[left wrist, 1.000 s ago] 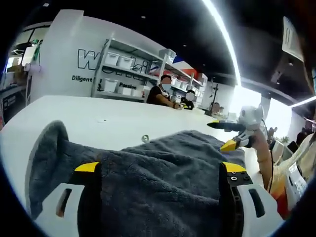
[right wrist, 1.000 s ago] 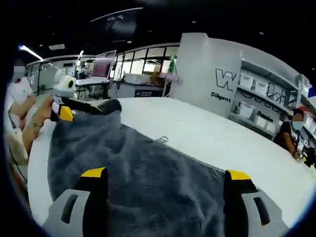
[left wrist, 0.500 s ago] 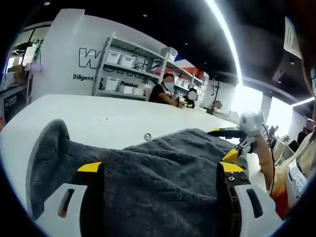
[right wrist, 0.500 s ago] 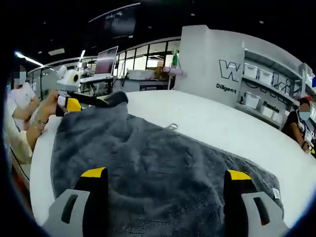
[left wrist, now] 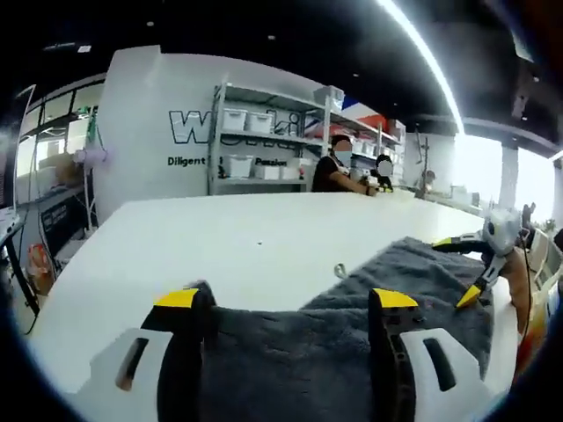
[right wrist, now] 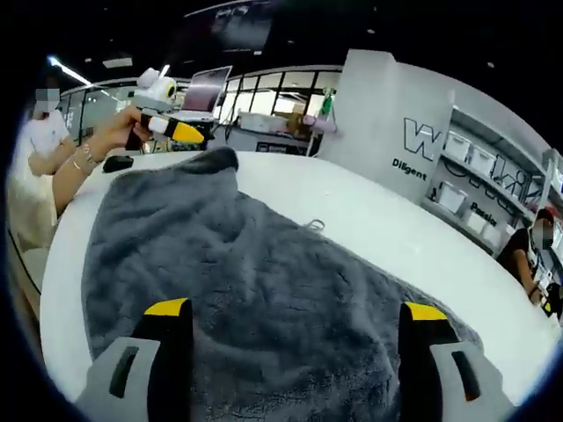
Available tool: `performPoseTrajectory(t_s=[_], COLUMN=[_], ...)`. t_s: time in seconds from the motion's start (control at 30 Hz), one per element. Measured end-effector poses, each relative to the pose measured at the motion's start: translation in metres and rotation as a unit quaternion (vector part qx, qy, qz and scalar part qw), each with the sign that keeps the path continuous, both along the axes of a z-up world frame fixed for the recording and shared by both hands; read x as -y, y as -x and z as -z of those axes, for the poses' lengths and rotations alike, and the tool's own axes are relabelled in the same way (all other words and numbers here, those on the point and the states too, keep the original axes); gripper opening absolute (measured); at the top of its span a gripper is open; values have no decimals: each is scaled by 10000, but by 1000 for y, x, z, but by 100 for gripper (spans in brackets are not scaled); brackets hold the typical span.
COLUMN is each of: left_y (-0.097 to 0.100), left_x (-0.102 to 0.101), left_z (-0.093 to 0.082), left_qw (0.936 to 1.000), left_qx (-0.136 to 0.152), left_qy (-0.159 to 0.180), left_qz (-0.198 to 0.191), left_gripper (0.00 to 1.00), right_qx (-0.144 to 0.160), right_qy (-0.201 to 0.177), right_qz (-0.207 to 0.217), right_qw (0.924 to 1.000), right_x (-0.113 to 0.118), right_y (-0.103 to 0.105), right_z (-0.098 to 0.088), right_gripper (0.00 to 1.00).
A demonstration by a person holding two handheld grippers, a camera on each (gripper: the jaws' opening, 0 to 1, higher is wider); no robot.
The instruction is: Fold the towel on the table until its edges align and the towel forms a compact rectangular stack.
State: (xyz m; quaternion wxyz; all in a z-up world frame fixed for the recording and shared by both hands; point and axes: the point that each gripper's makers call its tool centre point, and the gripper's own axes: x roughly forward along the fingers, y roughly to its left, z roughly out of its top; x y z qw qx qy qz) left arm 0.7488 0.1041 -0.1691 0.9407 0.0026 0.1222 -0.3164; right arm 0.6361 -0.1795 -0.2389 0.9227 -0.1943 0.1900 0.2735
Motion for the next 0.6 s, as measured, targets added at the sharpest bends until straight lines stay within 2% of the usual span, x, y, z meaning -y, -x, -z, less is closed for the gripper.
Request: performPoseTrajectory(t_s=[0.1,0.23,0.3,0.4,0.5,0.6], left_y=[-21,-50,-60,-70,-77,-79], left_x=[-14,-33,-38,-38,-35,-34], left_z=[1,21,31,37,39,43], left_qw=[9996,9959,9937,9937,9949,9942], left_qx=[64,-78,-183,-184,-166,-165], left_qy=[-123,-628,-853,-809,-684,-779], left_qz=[-248,-648,-707,-750,-724,-720], left_gripper=[64,54,43,24,18,3], right_qx=[16,43,41,14,20,23], right_qy=[22,1,18,66,72,83], right_qz=[-14,-62,-90,-94,-99,-96], right_qw=[10000,10000,9999,9999,9999,9999], right_x=[0,-2,-3,-3,-3,-3], right_y=[0,2,2,3,3,3], right_z=[-1,-2,-1,1,1,1], right_gripper=[99,99,99,99,99,99])
